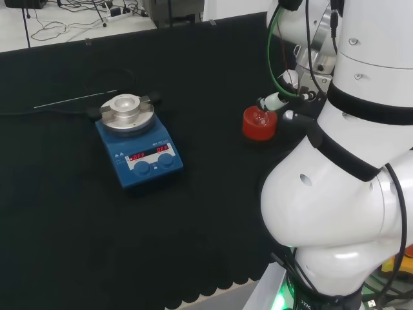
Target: Pick up the round-bottom flask.
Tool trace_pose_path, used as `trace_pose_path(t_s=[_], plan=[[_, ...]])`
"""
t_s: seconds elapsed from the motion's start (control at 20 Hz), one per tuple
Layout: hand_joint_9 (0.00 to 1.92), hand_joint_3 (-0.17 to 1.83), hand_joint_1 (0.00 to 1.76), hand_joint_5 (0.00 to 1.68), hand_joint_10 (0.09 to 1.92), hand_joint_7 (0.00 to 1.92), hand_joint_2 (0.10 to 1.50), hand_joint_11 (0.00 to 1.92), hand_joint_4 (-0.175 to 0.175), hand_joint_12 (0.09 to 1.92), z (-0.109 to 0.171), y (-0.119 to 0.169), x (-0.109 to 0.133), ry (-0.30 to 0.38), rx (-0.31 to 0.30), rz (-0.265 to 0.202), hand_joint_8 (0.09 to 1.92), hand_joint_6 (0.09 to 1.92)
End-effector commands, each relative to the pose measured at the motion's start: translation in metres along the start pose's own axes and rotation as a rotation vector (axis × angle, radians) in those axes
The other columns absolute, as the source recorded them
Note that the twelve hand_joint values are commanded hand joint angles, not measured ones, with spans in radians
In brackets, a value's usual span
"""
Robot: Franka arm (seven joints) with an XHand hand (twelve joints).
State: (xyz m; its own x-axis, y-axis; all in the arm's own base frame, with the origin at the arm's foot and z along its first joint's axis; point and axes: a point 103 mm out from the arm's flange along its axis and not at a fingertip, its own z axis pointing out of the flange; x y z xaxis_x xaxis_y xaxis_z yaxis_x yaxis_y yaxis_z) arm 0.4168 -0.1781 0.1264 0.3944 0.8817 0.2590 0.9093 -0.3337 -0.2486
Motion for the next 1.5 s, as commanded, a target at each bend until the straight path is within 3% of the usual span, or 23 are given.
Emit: trace_pose_path(t_s=[0.05, 0.65, 1.25, 1.5], plan=[[0.43, 0.57, 0.8, 0.51, 0.71, 0.28, 0.69, 0.13, -0.033, 1.41, 0.006, 0.0, 0.005, -0.01, 0.007, -0.01, 0.72, 0.22], [0.43, 0.58, 0.87, 0.52, 0.71, 0.27, 0.66, 0.13, -0.031, 1.41, 0.009, 0.014, 0.008, -0.034, -0.03, -0.014, 0.71, 0.23], [0.44, 0.62, 0.88, 0.59, 0.7, 0.27, 0.63, 0.13, -0.034, 1.41, 0.014, 0.021, 0.005, -0.035, -0.005, -0.022, 0.7, 0.28], [0.44, 0.63, 0.89, 0.71, 0.69, 0.28, 0.63, 0.13, -0.045, 1.4, 0.017, 0.021, 0.007, -0.039, -0.007, -0.027, 0.7, 0.53]])
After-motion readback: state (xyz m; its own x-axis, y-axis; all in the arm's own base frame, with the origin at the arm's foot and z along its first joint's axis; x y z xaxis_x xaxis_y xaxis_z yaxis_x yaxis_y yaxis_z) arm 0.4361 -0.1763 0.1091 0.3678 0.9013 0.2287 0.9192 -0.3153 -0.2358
